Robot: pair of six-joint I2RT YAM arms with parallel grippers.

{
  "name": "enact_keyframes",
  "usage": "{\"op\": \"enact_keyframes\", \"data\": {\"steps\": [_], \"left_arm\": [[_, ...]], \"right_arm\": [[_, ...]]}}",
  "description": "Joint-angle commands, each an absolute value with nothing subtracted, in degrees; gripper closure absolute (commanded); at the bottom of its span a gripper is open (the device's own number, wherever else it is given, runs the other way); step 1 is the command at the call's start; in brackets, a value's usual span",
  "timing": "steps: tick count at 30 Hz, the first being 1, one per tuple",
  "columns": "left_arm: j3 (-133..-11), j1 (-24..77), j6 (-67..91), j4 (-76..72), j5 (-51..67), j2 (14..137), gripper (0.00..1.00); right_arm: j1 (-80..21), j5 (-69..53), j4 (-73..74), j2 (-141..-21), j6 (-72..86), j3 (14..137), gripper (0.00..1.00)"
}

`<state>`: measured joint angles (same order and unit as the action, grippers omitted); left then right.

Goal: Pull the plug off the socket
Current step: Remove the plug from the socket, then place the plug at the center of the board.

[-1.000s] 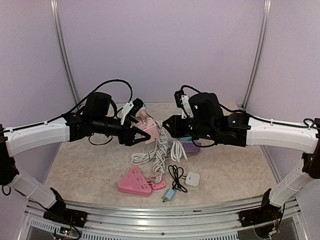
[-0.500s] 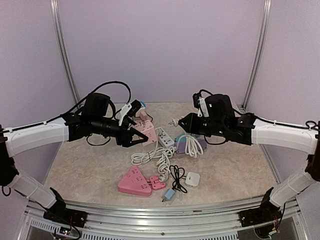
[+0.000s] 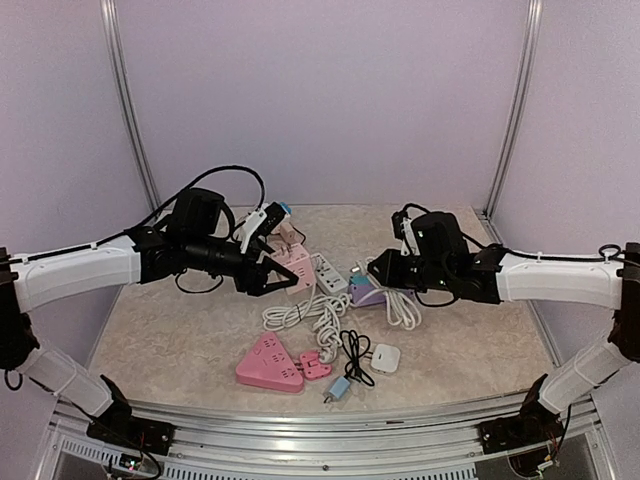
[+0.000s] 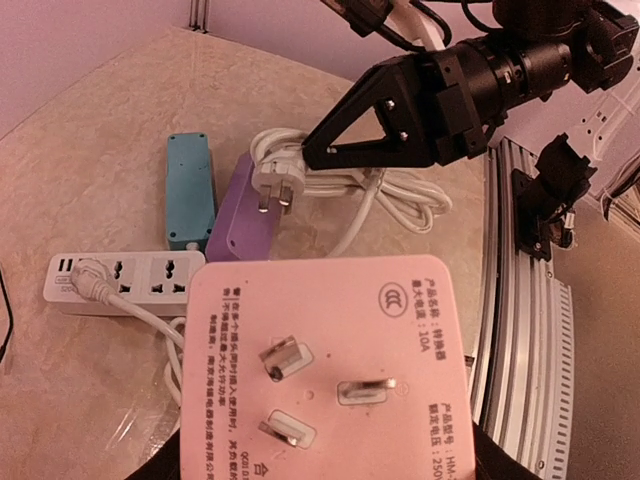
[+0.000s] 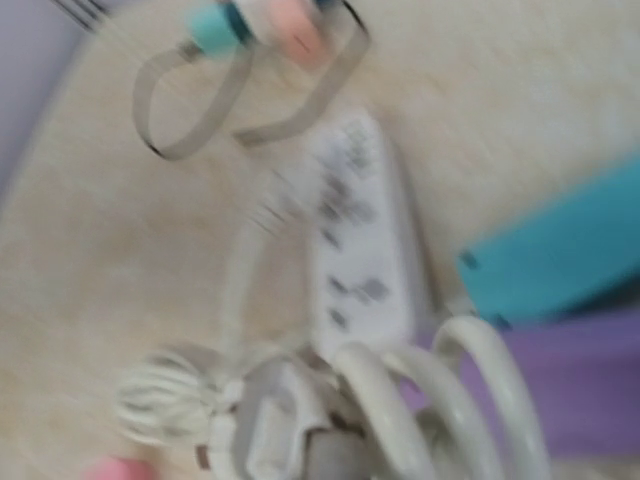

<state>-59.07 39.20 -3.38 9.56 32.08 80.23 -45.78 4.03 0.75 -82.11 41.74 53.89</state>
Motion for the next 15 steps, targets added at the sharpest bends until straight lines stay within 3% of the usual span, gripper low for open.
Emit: {"op": "enact_keyframes", "data": {"steps": [1, 11, 15], "left_arm": [[-60.91, 39.62, -1.38, 10.93, 29.58, 82.56, 0.99], [-61.36, 38.85, 3.48, 10.3, 27.65, 85.55, 0.98], [-60.09, 36.37, 9.58, 7.46, 27.72, 87.89, 0.98]], "right_arm": [[-45.16, 2.3, -4.94, -84.13, 41.66, 50.09, 1.0], [-44.79, 3.04, -7.09, -89.28, 40.23, 47.0, 1.0], [-44.65, 2.72, -6.9, -90.07, 39.3, 47.74, 0.89]]}}
